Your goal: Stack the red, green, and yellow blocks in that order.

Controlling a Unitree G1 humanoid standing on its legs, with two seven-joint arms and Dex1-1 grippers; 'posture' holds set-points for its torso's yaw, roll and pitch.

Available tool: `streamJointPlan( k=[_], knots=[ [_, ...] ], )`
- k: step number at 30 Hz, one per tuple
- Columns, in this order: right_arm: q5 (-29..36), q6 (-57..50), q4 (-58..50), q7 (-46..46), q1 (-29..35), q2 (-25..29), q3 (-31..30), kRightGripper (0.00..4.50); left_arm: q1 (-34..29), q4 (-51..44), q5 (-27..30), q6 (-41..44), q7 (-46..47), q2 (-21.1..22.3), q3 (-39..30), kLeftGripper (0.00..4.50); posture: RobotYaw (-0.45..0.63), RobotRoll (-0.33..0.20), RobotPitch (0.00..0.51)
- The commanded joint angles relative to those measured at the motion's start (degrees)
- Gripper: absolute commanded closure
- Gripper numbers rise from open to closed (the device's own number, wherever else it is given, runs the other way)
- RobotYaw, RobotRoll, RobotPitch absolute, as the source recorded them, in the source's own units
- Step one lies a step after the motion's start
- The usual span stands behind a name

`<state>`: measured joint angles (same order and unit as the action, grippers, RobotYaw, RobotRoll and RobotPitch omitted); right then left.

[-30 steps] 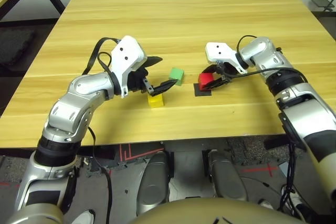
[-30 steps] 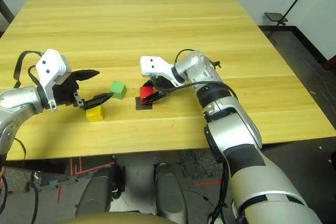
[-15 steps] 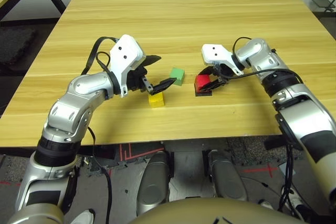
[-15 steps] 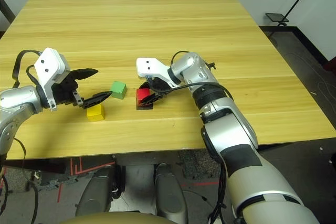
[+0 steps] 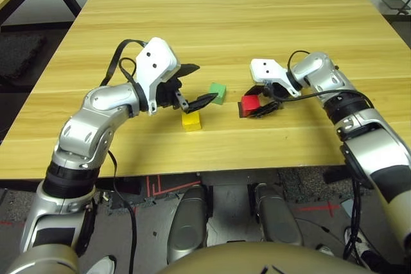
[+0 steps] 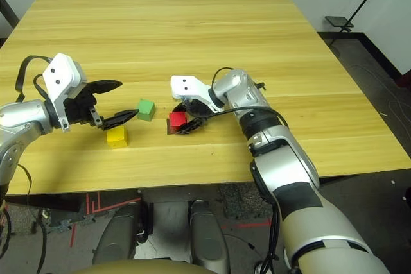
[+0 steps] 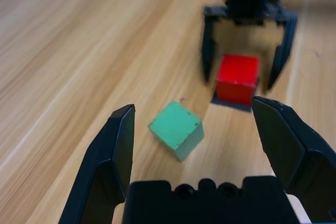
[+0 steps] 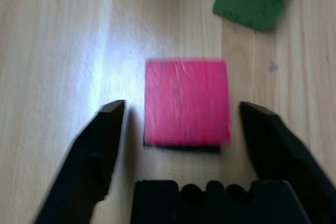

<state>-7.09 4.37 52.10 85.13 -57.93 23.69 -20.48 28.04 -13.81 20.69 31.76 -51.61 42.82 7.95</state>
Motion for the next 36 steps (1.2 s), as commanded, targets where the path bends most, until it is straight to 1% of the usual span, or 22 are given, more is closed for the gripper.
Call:
streamJointPlan(
  k=[1,3,4,5,6,8,9,11,13,17,19,24,29,33,34,36],
  knots=[
    [1.47,4.55,3.27,0.78,-3.17,3.49,3.24,0.01,4.81,6.74,-3.77,-5.09,-7.41,0.92,4.71,0.00,0.48,-0.120,0.117],
    [2.88,5.74,4.12,2.61,-4.52,5.60,4.94,0.01,9.22,12.76,-6.07,-8.85,-11.57,0.14,7.28,0.00,0.45,-0.116,0.112],
    [3.49,5.67,3.95,3.51,-4.99,6.27,5.57,0.01,10.98,15.47,-7.33,-11.16,-13.65,0.05,8.39,0.00,0.42,-0.110,0.108],
    [3.79,5.62,3.88,4.11,-5.31,6.64,5.97,0.01,12.16,17.48,-8.24,-12.92,-15.18,-0.06,9.08,0.00,0.42,-0.110,0.108],
    [4.19,4.06,2.78,4.61,-5.45,7.67,6.64,0.01,14.44,21.18,-9.91,-16.32,-17.24,-0.58,10.18,0.00,0.38,-0.098,0.102],
    [5.76,-0.39,-1.75,5.32,-4.30,10.24,8.22,0.01,20.05,29.78,-13.72,-22.94,-21.45,-2.28,13.11,0.00,0.33,-0.085,0.097],
    [6.53,-2.40,-4.42,5.48,-3.26,11.33,8.89,0.01,22.61,33.90,-15.14,-25.65,-23.02,-3.54,14.19,0.00,0.33,-0.085,0.097],
    [7.70,-6.00,-10.34,5.43,-0.69,12.52,9.53,0.01,26.08,40.55,-17.14,-29.54,-25.54,-5.43,15.42,0.00,0.28,-0.070,0.091],
    [10.57,-13.10,-19.94,4.51,3.75,13.51,10.98,0.01,29.97,49.10,-19.74,-34.27,-27.60,-8.40,16.90,0.00,0.25,-0.060,0.090],
    [14.94,-24.03,-34.35,2.88,10.47,15.83,12.84,0.01,35.08,61.79,-23.63,-40.98,-29.46,-12.71,17.60,0.00,0.20,-0.042,0.091],
    [16.24,-27.08,-38.56,1.73,12.59,17.04,13.59,0.01,36.73,66.52,-25.70,-43.11,-30.11,-14.08,17.97,0.00,0.18,-0.034,0.092],
    [18.38,-30.08,-43.24,-0.98,14.69,19.02,14.41,0.01,37.78,72.97,-28.79,-46.26,-30.24,-16.22,17.61,0.00,0.14,-0.026,0.097],
    [21.69,-33.79,-47.41,-2.98,15.94,19.34,15.66,0.01,36.98,75.31,-30.93,-48.15,-30.33,-17.17,17.32,0.00,0.12,-0.022,0.102],
    [22.21,-33.67,-47.23,-3.95,16.39,20.20,15.49,0.00,36.62,76.44,-31.71,-46.99,-29.17,-18.34,16.53,0.07,0.13,-0.021,0.103],
    [22.24,-33.64,-46.98,-4.36,16.41,20.34,15.45,0.00,36.68,76.75,-31.85,-46.29,-28.48,-18.69,16.16,0.42,0.13,-0.022,0.103],
    [22.36,-33.51,-46.49,-4.93,16.29,20.42,15.30,0.00,36.82,77.16,-31.84,-44.82,-27.39,-19.32,15.36,0.94,0.13,-0.022,0.103]
  ],
)
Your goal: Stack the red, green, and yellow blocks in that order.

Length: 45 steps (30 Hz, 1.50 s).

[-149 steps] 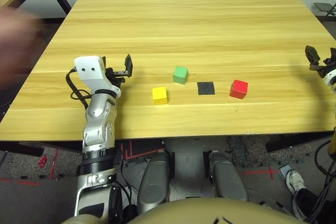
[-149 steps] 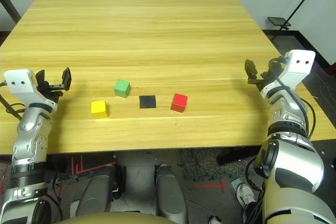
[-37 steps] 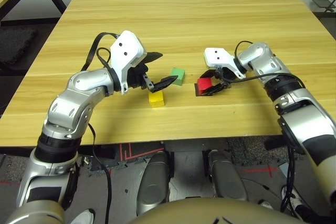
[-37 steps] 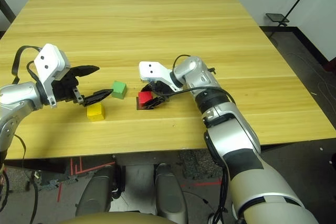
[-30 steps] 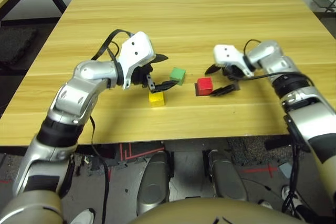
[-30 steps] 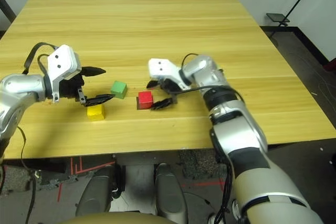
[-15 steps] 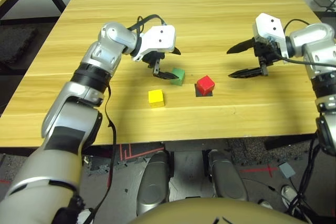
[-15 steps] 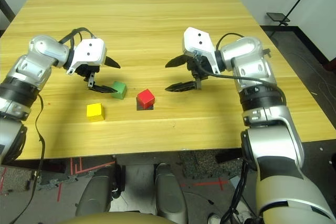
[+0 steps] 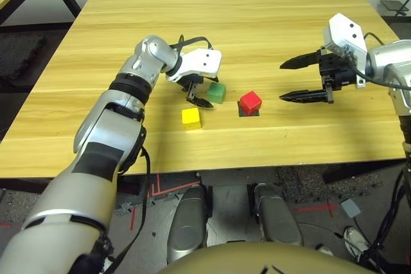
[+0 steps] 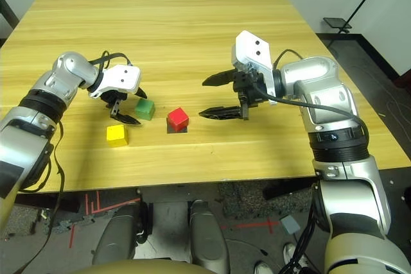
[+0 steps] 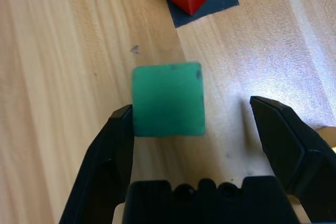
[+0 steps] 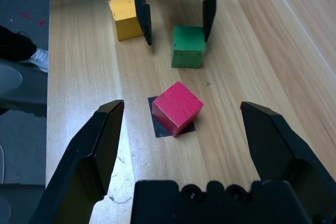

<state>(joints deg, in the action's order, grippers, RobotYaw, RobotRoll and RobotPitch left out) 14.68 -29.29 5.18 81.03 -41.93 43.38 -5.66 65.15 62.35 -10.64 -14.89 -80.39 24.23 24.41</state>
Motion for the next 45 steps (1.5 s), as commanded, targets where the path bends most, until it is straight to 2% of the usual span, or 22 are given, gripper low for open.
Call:
streamJointPlan(
  k=[1,4,5,9,12,16,19,21,25,29,34,45],
  knots=[
    [0.65,0.25,0.69,-1.08,0.18,0.70,0.43,0.00,-0.23,1.09,-0.31,2.50,2.00,-1.04,-1.57,1.29,0.14,-0.022,0.102],
    [0.61,0.72,1.62,-1.49,-0.14,0.63,0.17,0.00,-0.04,0.74,0.09,4.33,3.19,-1.82,-2.89,2.32,0.15,-0.024,0.101],
    [0.50,0.95,2.02,-1.56,-0.25,0.61,0.05,0.00,0.04,0.54,0.17,5.10,3.62,-2.08,-3.35,2.40,0.15,-0.025,0.100],
    [-0.45,3.29,5.63,-1.87,-1.19,0.62,-0.19,0.00,0.22,-3.40,1.68,15.20,4.36,-2.50,-5.99,2.40,0.18,-0.026,0.094],
    [-0.42,4.66,7.68,-1.41,-1.15,1.00,-0.15,0.00,-1.11,-11.88,1.18,24.76,3.86,-1.14,-6.13,2.40,0.20,-0.023,0.089],
    [-0.30,7.87,10.68,0.97,-0.09,1.68,-0.42,0.00,-4.27,-33.47,2.58,49.25,1.70,1.10,-5.61,2.40,0.24,-0.017,0.088],
    [-0.55,9.99,12.79,1.93,0.63,1.72,-0.66,0.00,-6.19,-47.23,3.76,62.69,2.08,2.38,-4.12,2.40,0.25,-0.010,0.085],
    [-0.90,11.12,14.03,2.07,0.92,1.63,-0.78,0.00,-6.99,-54.26,4.69,69.36,2.91,2.91,-3.10,2.40,0.25,-0.006,0.085],
    [-1.01,12.34,15.11,2.06,0.96,1.16,-0.87,0.00,-7.77,-62.85,8.17,79.43,7.17,0.81,-2.65,2.40,0.25,0.000,0.085],
    [-0.85,12.56,14.65,1.65,1.28,0.69,-0.97,0.00,-8.89,-63.31,9.44,80.27,14.31,-3.15,-2.16,2.40,0.24,0.001,0.088],
    [-0.55,11.86,13.28,1.49,1.76,1.02,-0.76,0.00,-9.67,-60.86,10.56,78.15,20.08,-5.65,-1.46,2.40,0.22,-0.002,0.092],
    [0.45,8.90,9.34,0.19,3.62,1.77,0.28,0.00,-10.47,-57.64,11.97,74.62,25.23,-5.35,1.00,2.40,0.20,-0.001,0.103]
  ],
)
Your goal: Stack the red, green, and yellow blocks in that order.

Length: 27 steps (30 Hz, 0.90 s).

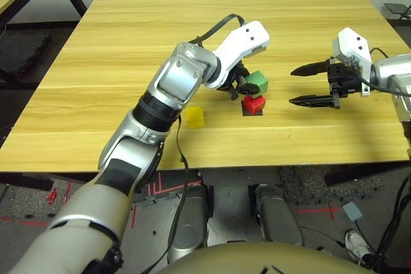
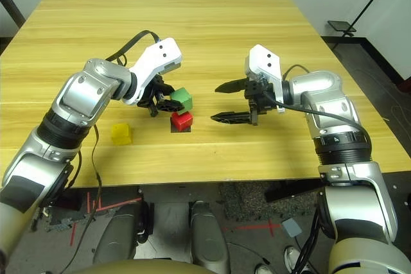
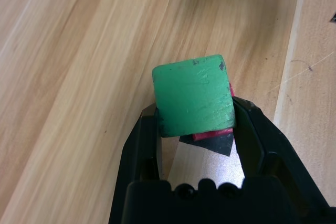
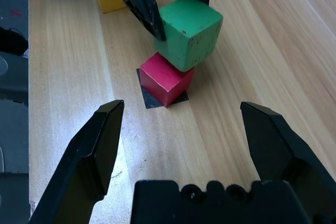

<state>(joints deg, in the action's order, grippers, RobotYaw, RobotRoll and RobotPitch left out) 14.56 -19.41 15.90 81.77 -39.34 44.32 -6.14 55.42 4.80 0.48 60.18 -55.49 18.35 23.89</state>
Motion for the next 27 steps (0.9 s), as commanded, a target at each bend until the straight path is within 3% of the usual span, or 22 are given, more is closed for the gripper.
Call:
streamJointPlan(
  k=[1,10,27],
  knots=[
    [0.64,-1.19,-1.62,-0.68,1.19,0.90,0.82,0.00,-0.81,-0.33,1.09,-0.28,0.43,0.66,1.70,2.40,0.20,0.000,0.103],
    [0.68,-1.44,-1.54,-1.31,1.31,0.76,0.74,0.00,-0.68,-4.46,3.58,3.40,1.55,1.61,3.43,2.40,0.20,0.004,0.110],
    [0.81,-2.36,-1.85,-1.76,1.26,0.55,0.59,0.00,-0.19,-3.78,6.25,3.81,4.34,1.18,4.73,2.40,0.19,0.007,0.126]
  ],
)
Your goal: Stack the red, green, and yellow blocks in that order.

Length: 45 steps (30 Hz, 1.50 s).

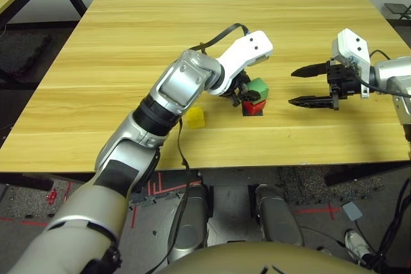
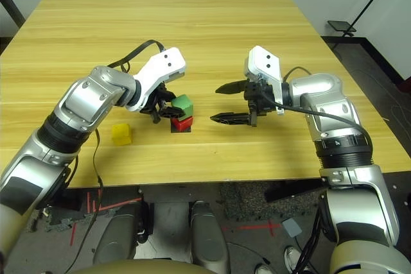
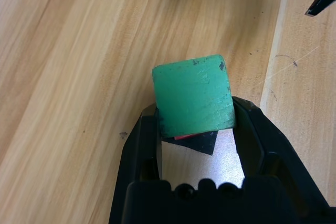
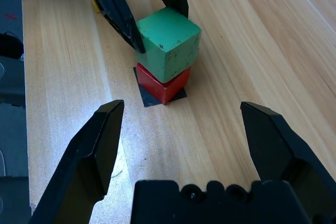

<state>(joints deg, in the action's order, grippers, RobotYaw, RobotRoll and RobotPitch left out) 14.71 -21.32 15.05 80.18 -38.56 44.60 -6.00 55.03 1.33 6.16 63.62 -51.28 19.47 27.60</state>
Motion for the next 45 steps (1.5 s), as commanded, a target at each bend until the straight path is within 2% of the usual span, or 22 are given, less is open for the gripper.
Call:
streamJointPlan(
  k=[1,15,16,18,22,25,29,31,32,34,36,40,45],
  knots=[
    [0.67,-0.52,-1.08,-0.20,0.53,0.29,0.46,0.00,0.22,-0.36,0.74,0.43,0.25,0.10,1.09,2.40,0.19,0.007,0.126],
    [1.15,-1.87,-2.39,-1.05,1.08,0.11,0.76,0.00,-0.24,0.58,1.32,-2.13,0.87,0.82,2.15,2.40,0.19,0.008,0.125],
    [1.18,-1.93,-2.41,-1.10,1.09,0.08,0.77,0.00,-0.26,0.65,1.24,-2.49,0.90,0.90,2.22,1.87,0.19,0.008,0.124],
    [1.21,-2.02,-2.40,-1.16,1.08,0.03,0.78,0.00,-0.48,0.64,1.29,-2.88,1.18,0.89,1.97,1.41,0.20,0.007,0.121],
    [1.14,-1.77,-2.08,-1.28,0.90,-0.12,0.81,0.00,-0.77,-1.74,2.07,-3.35,1.73,1.84,-0.37,0.07,0.21,0.003,0.113],
    [1.19,-1.43,-1.92,-0.99,0.70,-0.10,0.81,0.00,-0.42,-7.08,4.44,-2.57,-1.26,6.79,-3.35,0.03,0.22,-0.001,0.110],
    [1.52,-0.42,-1.58,0.50,0.61,0.14,0.88,0.00,-3.04,-16.91,8.61,-0.02,-8.31,21.40,-5.75,0.03,0.24,-0.006,0.107],
    [1.45,0.40,-0.65,1.19,0.58,0.34,1.06,0.00,-8.77,-22.17,9.60,-1.92,-12.72,31.75,-6.47,0.03,0.25,-0.009,0.107],
    [1.37,0.76,-0.16,1.40,0.50,0.38,1.11,0.00,-10.96,-23.70,9.89,-3.13,-13.96,35.04,-6.72,0.03,0.26,-0.010,0.106],
    [1.13,1.47,0.90,1.71,0.18,0.35,1.00,0.00,-16.54,-24.92,10.62,-5.22,-14.31,38.92,-8.71,0.03,0.27,-0.014,0.105],
    [0.91,1.92,1.83,1.91,-0.28,0.21,0.82,0.00,-20.45,-24.72,10.31,-8.06,-14.02,40.62,-9.71,0.03,0.28,-0.021,0.104],
    [0.70,2.13,2.77,2.18,-1.24,-0.30,0.26,0.00,-24.95,-20.79,8.79,-12.02,-12.05,40.39,-10.18,0.03,0.28,-0.029,0.102],
    [0.63,1.84,3.02,2.62,-2.27,-0.56,-0.25,0.00,-24.26,-13.14,5.23,-21.05,-8.90,35.73,-9.74,0.03,0.28,-0.044,0.098]
  ],
)
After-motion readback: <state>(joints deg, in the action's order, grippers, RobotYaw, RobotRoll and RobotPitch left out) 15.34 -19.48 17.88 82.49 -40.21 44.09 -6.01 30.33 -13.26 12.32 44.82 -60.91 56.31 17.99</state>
